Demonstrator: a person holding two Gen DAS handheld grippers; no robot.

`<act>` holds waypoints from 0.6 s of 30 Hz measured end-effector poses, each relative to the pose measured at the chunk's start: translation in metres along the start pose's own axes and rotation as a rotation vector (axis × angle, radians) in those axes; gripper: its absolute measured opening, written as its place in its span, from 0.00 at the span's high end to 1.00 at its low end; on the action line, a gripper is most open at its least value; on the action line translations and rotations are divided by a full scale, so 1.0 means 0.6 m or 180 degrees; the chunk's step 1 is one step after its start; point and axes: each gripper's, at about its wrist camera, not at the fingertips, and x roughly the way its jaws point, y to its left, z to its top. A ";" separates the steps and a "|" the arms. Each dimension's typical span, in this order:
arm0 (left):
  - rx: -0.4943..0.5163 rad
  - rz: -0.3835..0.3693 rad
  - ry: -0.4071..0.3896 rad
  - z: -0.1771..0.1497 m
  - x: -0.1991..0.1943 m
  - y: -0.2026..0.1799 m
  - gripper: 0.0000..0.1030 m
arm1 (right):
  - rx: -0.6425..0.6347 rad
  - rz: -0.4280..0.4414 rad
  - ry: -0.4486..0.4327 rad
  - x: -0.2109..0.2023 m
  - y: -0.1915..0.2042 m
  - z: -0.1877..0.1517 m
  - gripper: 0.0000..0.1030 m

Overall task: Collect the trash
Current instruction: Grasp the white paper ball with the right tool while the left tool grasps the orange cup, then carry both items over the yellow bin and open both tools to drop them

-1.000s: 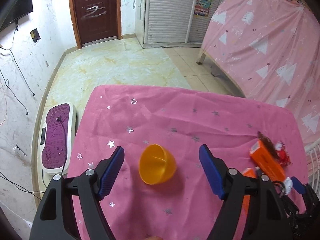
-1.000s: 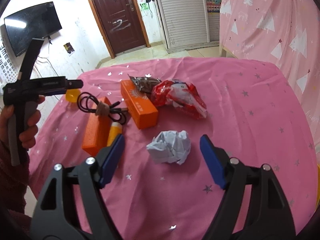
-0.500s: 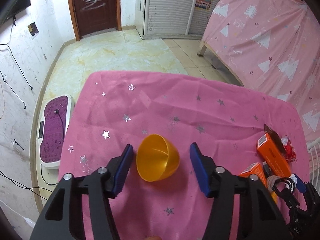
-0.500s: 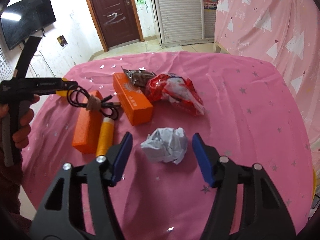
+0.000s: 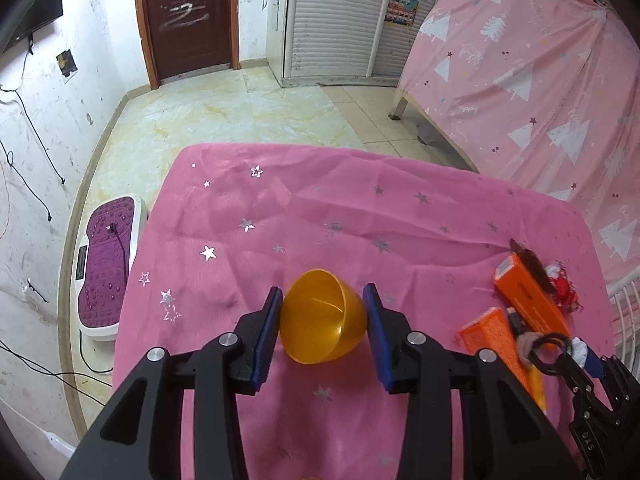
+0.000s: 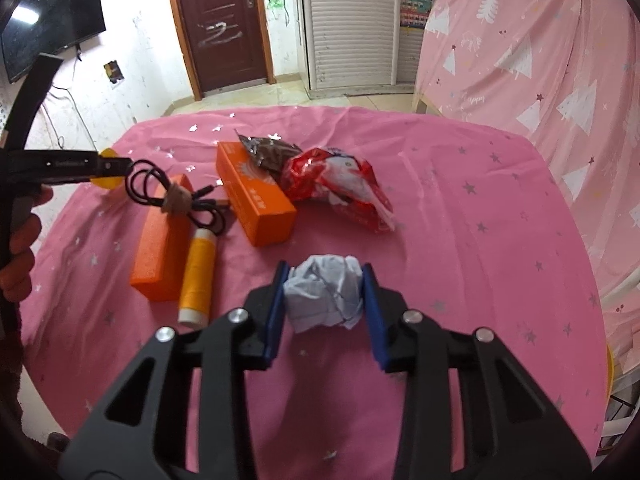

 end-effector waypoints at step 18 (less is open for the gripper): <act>0.0279 -0.0376 -0.0330 -0.031 -0.118 -0.148 0.66 | 0.0328 -0.0051 -0.0528 -0.099 -0.084 -0.002 0.67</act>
